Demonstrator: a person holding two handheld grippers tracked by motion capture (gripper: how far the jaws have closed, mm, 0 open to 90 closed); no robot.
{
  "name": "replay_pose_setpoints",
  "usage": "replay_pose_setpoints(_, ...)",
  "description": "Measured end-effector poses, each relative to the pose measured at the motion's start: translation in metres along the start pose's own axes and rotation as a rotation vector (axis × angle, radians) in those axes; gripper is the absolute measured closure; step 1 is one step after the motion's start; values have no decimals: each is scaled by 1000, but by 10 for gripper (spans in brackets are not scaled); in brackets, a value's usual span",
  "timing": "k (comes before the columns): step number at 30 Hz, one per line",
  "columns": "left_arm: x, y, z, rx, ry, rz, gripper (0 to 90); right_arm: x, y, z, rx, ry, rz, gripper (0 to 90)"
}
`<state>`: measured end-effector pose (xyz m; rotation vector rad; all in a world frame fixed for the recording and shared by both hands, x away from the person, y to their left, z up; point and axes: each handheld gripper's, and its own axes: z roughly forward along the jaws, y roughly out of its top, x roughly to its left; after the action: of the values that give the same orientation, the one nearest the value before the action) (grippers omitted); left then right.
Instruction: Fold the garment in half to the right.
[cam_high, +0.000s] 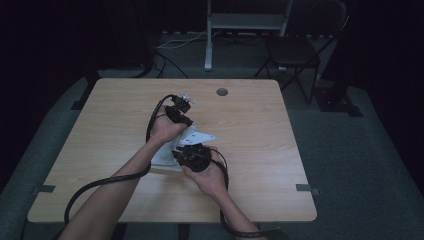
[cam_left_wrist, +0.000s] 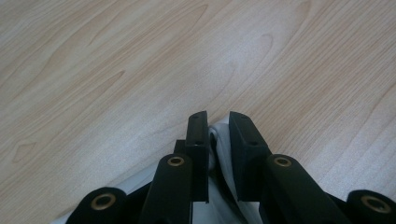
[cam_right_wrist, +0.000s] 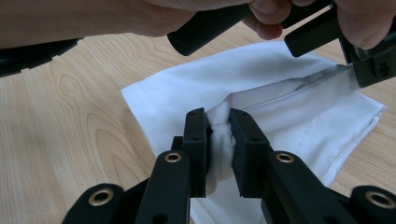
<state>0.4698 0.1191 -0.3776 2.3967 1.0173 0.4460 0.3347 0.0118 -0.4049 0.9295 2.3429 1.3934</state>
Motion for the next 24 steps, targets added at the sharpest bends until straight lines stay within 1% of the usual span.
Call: replay_pose_setpoints(24,-7,0,7,-3,-8,2,783,-3,-6,-2,23,-1,-2,772)
